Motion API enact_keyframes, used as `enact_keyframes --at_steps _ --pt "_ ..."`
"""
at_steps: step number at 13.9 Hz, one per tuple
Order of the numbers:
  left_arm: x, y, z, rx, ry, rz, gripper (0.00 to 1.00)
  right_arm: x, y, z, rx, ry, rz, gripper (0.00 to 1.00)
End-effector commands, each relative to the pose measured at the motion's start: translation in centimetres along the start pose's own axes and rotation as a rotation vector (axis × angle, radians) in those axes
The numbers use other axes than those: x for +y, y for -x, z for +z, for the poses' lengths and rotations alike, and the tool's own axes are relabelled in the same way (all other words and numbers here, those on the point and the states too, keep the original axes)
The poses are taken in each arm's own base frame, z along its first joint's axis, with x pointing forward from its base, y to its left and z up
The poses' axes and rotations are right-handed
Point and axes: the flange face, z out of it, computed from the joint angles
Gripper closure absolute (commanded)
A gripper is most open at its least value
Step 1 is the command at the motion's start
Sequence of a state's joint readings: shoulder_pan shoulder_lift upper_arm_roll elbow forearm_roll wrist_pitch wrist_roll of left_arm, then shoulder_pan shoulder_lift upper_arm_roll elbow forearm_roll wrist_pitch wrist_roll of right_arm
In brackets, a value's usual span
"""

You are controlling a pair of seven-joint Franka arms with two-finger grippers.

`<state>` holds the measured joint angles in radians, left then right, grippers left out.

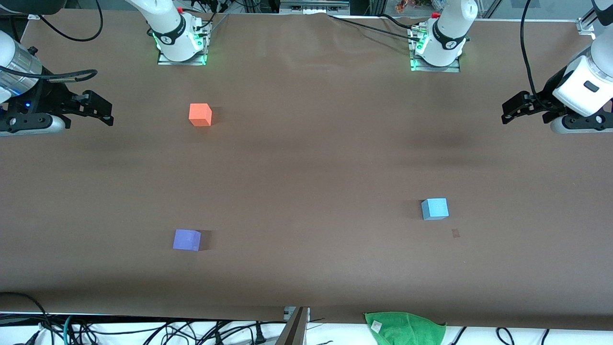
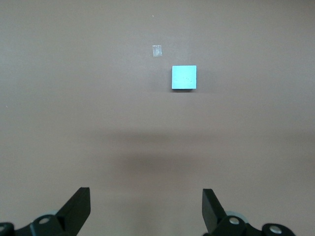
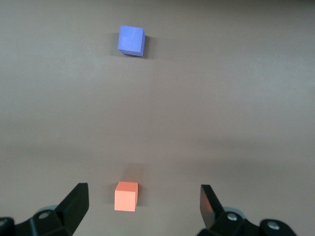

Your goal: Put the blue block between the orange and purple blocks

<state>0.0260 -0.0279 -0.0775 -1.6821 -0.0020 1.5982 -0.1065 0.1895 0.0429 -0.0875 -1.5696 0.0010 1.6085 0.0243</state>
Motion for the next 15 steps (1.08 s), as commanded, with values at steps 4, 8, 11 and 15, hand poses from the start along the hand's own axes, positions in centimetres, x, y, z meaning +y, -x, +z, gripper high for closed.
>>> enact_keyframes --at_steps 4,8,11,15 --pt "-0.2 -0.4 -0.5 -0.009 0.018 0.015 0.00 0.1 -0.1 -0.7 0.010 -0.016 0.008 0.00" --pt "0.0 -0.5 -0.3 -0.013 0.017 0.012 0.00 0.7 -0.2 -0.6 0.008 -0.014 0.007 0.00" --pt "0.0 -0.6 -0.1 -0.013 0.014 0.012 0.00 0.9 -0.4 -0.3 0.007 -0.013 0.009 0.00" --pt "0.9 -1.2 0.0 -0.015 0.016 0.029 0.00 0.8 -0.4 -0.3 0.009 -0.015 0.008 0.00"
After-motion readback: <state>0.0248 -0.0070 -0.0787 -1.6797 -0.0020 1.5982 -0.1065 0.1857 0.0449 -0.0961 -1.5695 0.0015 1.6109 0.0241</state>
